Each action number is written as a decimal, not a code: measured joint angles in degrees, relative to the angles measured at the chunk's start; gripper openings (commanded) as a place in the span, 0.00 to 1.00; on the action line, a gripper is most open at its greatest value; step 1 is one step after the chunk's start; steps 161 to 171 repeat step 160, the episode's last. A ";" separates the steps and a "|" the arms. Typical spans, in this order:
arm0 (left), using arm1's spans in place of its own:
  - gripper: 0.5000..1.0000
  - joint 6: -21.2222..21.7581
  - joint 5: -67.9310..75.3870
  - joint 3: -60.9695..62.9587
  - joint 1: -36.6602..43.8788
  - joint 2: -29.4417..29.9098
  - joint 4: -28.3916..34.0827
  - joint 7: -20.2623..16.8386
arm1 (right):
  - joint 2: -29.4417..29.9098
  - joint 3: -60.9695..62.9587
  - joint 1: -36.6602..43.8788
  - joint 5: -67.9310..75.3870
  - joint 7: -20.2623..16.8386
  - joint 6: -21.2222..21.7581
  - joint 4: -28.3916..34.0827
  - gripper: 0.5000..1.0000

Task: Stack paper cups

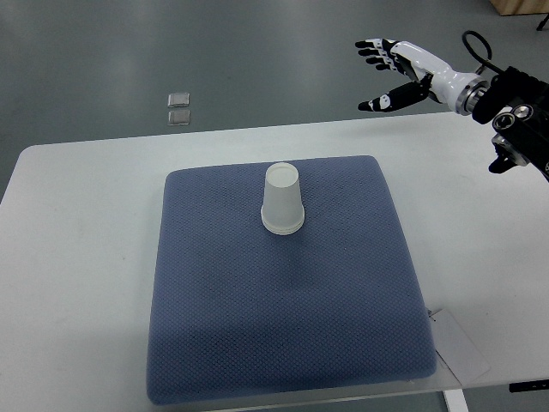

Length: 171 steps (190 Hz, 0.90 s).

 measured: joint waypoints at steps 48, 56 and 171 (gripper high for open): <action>1.00 0.00 0.00 0.00 0.03 0.00 0.00 0.00 | 3.91 10.29 -7.76 20.12 -6.79 -0.39 -5.02 0.81; 1.00 0.00 0.00 0.00 0.03 0.00 0.00 0.00 | 4.31 11.88 -9.06 21.88 -7.42 -0.58 -5.13 0.81; 1.00 0.00 0.00 0.00 0.01 0.00 0.00 0.00 | 8.52 17.85 -14.34 28.57 -8.45 -2.66 -5.19 0.81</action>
